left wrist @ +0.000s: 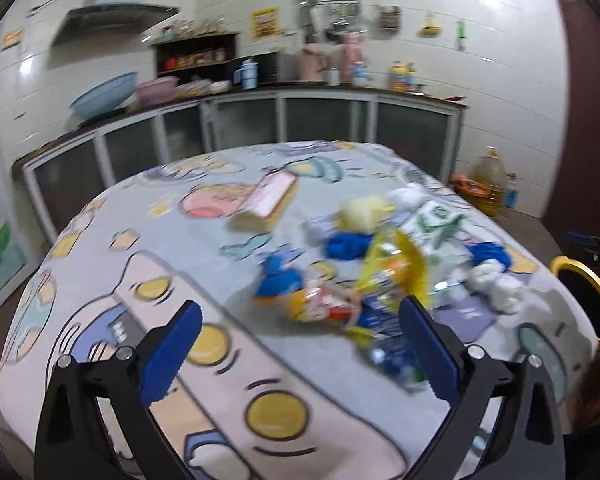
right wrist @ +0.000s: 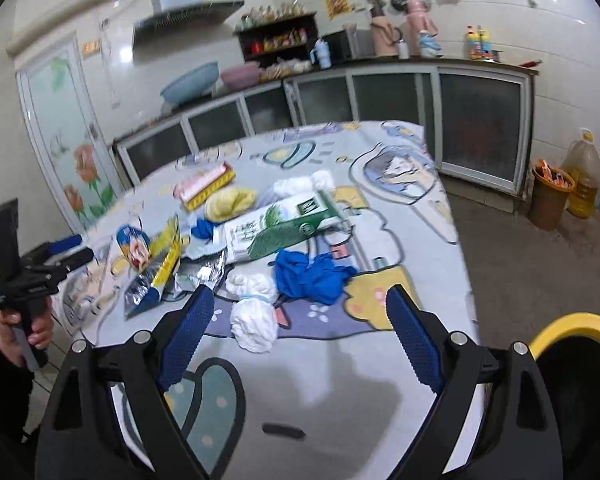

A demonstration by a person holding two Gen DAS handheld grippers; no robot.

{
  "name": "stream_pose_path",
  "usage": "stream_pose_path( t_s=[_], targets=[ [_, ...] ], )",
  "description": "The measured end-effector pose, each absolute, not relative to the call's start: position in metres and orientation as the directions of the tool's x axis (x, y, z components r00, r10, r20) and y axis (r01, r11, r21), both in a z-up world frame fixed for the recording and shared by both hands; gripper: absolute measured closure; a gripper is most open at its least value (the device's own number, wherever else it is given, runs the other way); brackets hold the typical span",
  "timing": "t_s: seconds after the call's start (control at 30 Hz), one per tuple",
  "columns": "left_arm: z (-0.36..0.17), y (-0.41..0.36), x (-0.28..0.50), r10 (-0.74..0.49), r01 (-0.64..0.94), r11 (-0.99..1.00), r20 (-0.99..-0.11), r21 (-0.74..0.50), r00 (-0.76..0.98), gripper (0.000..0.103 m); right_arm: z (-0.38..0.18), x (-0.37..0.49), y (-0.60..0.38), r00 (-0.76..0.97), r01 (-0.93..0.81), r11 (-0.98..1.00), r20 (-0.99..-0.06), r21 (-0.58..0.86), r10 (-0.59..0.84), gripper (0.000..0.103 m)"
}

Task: Collect trash
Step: 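Grasp the blue snack bag with left tool while right tool grasps white cloth bundle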

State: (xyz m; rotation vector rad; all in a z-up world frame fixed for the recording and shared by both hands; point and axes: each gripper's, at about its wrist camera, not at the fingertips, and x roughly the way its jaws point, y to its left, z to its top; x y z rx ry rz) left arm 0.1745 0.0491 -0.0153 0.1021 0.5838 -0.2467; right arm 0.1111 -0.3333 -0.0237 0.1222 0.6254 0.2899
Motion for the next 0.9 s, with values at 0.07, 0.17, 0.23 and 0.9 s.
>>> stream_pose_path(
  t_s=[0.07,0.17,0.23,0.9],
  targets=[
    [-0.020,0.060,0.177,-0.190,0.239,0.971,-0.552,0.017,0.812,0.008,-0.027,0.116,-0.315,0.749,-0.279,0.946,-0.579,0.164,0.322,0.020],
    [-0.023,0.065,0.188,-0.192,0.234,0.972,-0.557,0.003,0.808,0.008,-0.034,0.117,-0.291,0.741,-0.310,0.948,-0.607,0.072,0.288,0.024],
    [-0.024,0.064,0.194,-0.206,0.242,0.970,-0.563,-0.010,0.800,0.008,-0.042,0.123,-0.278,0.716,-0.334,0.941,-0.635,0.051,0.289,0.027],
    [-0.056,0.031,0.282,-0.318,0.333,0.935,-0.700,-0.121,0.639,0.037,-0.079,0.180,-0.269,0.560,-0.326,0.929,-0.755,0.176,0.340,0.039]
  ],
)
